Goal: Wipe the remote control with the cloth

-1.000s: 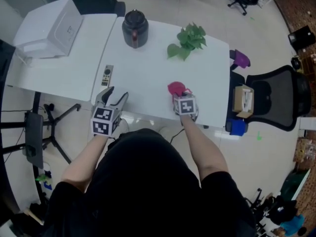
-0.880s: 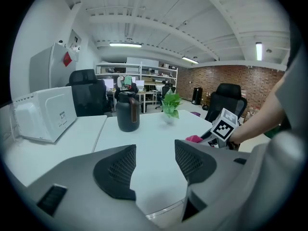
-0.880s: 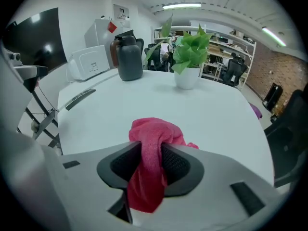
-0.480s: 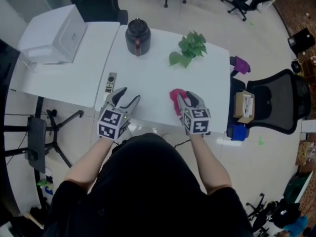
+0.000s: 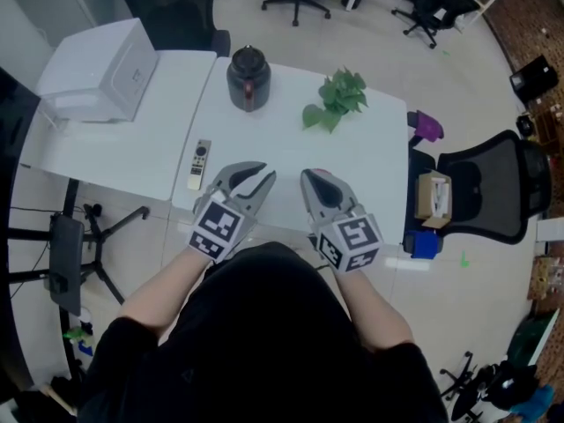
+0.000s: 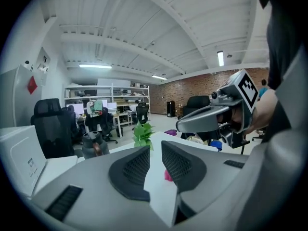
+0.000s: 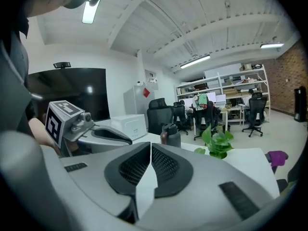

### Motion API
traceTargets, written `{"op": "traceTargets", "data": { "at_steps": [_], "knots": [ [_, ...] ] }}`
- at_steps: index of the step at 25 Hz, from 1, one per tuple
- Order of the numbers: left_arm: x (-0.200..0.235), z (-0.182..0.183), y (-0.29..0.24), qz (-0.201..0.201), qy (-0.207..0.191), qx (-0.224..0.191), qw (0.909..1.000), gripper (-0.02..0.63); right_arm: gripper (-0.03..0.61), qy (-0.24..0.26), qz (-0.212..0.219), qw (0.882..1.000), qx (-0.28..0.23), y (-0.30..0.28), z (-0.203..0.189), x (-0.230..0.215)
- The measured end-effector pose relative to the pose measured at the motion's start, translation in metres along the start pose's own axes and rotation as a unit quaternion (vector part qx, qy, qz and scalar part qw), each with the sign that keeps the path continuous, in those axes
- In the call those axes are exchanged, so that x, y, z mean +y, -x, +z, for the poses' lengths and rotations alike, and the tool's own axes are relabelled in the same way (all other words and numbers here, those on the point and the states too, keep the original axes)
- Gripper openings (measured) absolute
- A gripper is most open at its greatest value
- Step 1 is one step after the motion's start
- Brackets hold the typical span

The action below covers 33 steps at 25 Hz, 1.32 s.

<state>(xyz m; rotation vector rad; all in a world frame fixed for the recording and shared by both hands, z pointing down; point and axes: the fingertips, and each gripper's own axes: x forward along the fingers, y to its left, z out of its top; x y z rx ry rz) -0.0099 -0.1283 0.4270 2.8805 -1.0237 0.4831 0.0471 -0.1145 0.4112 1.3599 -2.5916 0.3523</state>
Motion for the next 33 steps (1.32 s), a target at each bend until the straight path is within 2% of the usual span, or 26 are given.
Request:
{"op": "traceTargets", "data": {
  "at_steps": [4,14,33],
  "knots": [
    [-0.009,0.008,0.000,-0.018,-0.021,-0.007,0.9996,0.002,0.009,0.000,0.009,1.000,-0.001,0.000,0.004,0.013],
    [-0.020,0.014,-0.002,-0.028,-0.041,-0.011,0.9987,0.002,0.008,0.003,0.031,0.999,0.006,-0.004,-0.006,0.023],
    [-0.024,0.013,-0.004,-0.032,-0.043,-0.006,0.9985,0.002,0.008,0.005,0.019,1.000,0.008,0.002,-0.003,0.019]
  ]
}}
